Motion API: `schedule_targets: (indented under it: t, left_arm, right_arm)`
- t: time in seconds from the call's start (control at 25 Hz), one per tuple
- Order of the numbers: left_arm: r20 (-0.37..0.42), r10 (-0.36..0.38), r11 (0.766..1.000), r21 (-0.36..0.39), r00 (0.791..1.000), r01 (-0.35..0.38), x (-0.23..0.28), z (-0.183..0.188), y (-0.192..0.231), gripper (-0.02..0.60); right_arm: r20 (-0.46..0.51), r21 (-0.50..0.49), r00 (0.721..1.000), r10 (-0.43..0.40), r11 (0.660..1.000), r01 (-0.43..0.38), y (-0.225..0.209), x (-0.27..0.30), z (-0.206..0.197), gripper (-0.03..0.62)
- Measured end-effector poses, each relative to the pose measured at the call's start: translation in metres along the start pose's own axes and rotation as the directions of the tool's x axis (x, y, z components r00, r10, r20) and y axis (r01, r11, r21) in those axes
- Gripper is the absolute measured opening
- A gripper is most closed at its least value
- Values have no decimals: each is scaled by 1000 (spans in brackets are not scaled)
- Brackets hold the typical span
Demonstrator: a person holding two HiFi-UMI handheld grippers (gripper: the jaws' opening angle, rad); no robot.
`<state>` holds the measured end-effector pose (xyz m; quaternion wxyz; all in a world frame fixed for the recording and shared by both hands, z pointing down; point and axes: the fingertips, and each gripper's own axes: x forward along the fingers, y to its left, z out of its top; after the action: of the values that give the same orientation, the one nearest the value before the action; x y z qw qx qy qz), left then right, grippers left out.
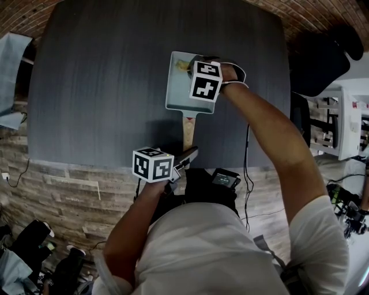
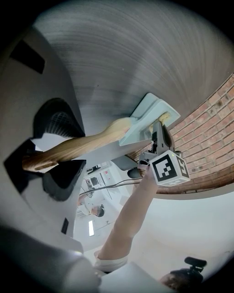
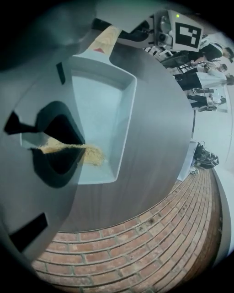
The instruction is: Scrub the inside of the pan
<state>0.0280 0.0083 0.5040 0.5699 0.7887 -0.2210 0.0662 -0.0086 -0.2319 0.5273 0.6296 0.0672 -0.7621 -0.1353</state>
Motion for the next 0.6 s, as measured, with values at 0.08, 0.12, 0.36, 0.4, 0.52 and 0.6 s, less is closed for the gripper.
schedule_targets:
  t: [0.08,0.12,0.36,0.4,0.52,0.6]
  left_arm:
    - [-1,0,1000,1,1000,0,0,0,0,153]
    - [-1,0,1000,2,1000,0,0,0,0,153]
    - [-2,-1,1000,3,1000,1,0,0,1,153]
    - [-1,-2,1000,3,1000,2,1,0,1,153]
    - [1,-1,1000,2,1000,1,0,-1,1,153]
    - [3,0,1000,2,1000,0,0,-1,1,153]
  right_arm:
    - [3,7,1000,21,1000,-21,5,-1,0,32]
    - [5,9,999,32,999,-32,8,-2,0,32]
    - [25,17,991,130,991,-130,29,-6,3,32]
    - [29,19,988,151,988,-152,33,-7,4,32]
    - [39,20,976,213,977,-214,47,-11,6,32]
    - [44,20,969,244,969,-245,54,-13,8,32]
